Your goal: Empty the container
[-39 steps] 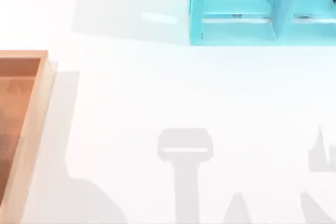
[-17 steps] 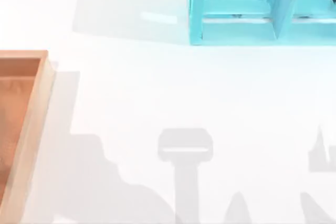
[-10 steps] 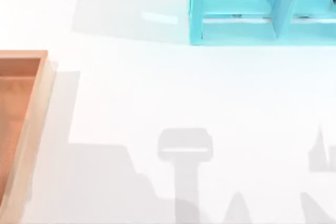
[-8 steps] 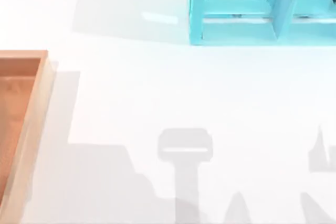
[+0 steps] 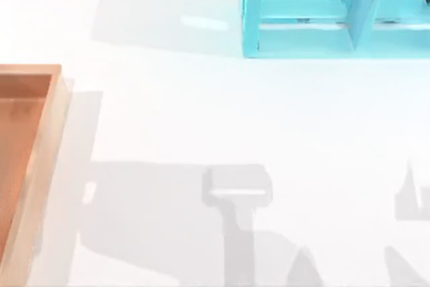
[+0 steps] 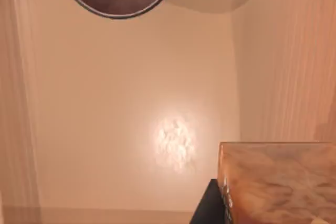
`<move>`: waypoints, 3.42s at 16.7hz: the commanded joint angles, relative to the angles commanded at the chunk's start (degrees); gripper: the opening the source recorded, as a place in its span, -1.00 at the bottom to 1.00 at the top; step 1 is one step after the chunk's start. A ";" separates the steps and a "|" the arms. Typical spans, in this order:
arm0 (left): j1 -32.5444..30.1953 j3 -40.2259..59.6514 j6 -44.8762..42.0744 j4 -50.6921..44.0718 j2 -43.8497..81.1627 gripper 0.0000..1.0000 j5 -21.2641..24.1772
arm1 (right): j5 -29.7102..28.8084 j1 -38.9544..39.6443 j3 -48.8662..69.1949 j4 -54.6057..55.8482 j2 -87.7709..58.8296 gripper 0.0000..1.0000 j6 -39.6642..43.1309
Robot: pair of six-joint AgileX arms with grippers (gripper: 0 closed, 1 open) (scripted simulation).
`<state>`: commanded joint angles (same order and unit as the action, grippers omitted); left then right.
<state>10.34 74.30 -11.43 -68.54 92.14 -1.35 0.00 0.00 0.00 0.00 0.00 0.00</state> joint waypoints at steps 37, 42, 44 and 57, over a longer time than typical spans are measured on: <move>-36.71 -21.79 36.27 24.72 6.49 -0.25 1.22 | 0.00 0.00 0.00 0.00 0.00 1.00 0.00; -36.71 -21.79 36.27 24.72 6.49 0.51 1.22 | 0.00 0.00 0.00 0.00 0.00 1.00 0.00; -36.71 -21.79 36.27 24.72 6.49 0.81 1.22 | 0.00 0.00 0.00 0.00 0.00 1.00 0.00; -37.87 -20.94 34.80 23.93 6.72 1.00 0.15 | 0.00 0.00 0.00 0.00 0.00 1.00 0.00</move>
<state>-27.53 53.36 23.37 -44.61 98.86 -1.20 0.00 0.00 0.00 0.00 0.00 0.00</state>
